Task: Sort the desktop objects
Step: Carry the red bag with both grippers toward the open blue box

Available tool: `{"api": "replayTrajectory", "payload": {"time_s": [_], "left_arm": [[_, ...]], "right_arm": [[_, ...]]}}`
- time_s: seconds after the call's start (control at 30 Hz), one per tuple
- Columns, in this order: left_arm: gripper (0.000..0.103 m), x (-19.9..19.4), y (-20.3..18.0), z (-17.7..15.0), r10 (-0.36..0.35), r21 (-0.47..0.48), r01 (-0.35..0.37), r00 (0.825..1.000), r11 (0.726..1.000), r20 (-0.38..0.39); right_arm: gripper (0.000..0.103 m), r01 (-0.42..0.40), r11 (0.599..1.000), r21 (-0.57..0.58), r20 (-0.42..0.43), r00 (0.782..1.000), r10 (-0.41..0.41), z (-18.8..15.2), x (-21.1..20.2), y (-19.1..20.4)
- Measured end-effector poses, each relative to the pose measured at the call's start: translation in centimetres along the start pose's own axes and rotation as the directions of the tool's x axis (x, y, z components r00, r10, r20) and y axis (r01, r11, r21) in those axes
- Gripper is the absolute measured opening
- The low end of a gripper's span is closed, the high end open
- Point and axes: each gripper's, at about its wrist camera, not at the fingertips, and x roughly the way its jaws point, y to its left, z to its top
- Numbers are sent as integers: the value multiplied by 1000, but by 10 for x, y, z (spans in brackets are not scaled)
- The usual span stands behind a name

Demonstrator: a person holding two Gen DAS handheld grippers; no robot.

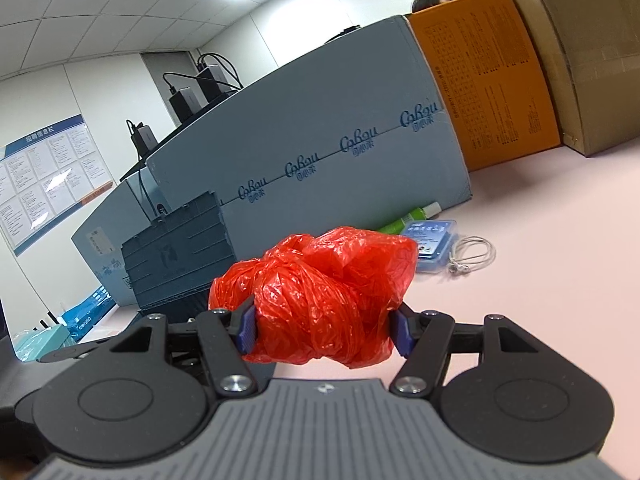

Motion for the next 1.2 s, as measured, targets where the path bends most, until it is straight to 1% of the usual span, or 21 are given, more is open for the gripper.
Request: {"api": "replayTrajectory", "payload": {"time_s": [0.57, 1.2], "left_arm": [[22, -18, 26, 8, 40, -17, -39, 997, 999, 60], [22, -29, 55, -1, 67, -60, -63, 995, 996, 70]], "right_arm": [[66, -57, 998, -30, 48, 997, 58, 3, 9, 27], [66, -77, 995, -69, 42, 996, 80, -5, 24, 54]]}}
